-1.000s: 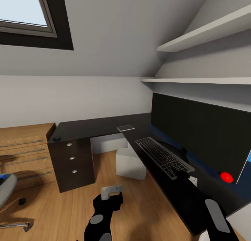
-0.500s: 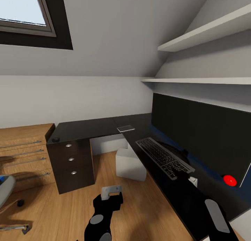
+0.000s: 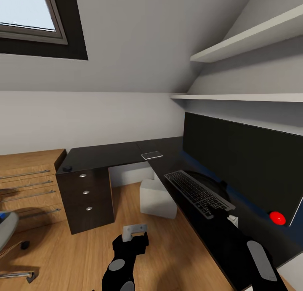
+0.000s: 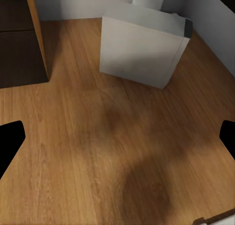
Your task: In the bedroom, organize the workspace by keeping the computer under the desk, ensuring the monitor is on the desk, placing the keyboard on the desk next to the monitor, placing the mouse on the desk next to the keyboard, moving the folder from the swivel chair onto the desk next to the mouse, stacking the notebook on top of the folder with the pen on top of the notebook, and positioning the swivel chair next to the desk.
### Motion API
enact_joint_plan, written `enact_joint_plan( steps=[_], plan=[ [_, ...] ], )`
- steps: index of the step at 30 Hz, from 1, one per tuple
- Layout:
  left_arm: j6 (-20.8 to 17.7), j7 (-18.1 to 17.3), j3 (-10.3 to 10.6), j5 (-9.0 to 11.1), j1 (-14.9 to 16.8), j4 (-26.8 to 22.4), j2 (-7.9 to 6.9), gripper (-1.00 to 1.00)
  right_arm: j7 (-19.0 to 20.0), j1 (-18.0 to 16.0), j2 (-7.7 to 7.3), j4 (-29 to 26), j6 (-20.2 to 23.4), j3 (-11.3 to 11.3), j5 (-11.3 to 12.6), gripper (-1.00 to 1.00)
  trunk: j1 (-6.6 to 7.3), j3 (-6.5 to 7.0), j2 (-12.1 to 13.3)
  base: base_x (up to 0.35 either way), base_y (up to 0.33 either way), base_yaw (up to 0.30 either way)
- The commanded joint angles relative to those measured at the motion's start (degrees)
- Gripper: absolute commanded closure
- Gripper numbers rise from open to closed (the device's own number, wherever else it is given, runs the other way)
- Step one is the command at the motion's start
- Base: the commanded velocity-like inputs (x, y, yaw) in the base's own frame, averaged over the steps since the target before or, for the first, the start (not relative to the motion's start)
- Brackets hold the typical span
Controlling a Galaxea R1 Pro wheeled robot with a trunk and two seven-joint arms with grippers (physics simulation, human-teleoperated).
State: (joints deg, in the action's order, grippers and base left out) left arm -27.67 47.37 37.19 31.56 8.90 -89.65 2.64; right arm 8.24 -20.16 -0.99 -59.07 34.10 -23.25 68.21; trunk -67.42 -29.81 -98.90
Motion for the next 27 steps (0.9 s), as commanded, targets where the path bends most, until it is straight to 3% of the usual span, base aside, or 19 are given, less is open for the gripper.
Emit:
enact_joint_plan(
  steps=[1, 27],
  plan=[
    [-0.19, 0.45, 0.07, 0.35, 0.06, -0.07, -0.01, -1.0, 0.15, -0.05, 0.02, 0.03, 0.35, -0.14, 0.0, 1.0, 0.0, -0.06, -0.03, 0.0, 0.0, 0.0],
    [-0.19, 0.45, 0.16, 0.35, 0.06, -0.09, -0.09, -1.0, -1.83, -0.05, 0.03, 0.1, 0.27, -0.27, 0.15, 1.0, 0.0, -0.06, -0.03, 0.018, 0.033, 0.0]
  ],
)
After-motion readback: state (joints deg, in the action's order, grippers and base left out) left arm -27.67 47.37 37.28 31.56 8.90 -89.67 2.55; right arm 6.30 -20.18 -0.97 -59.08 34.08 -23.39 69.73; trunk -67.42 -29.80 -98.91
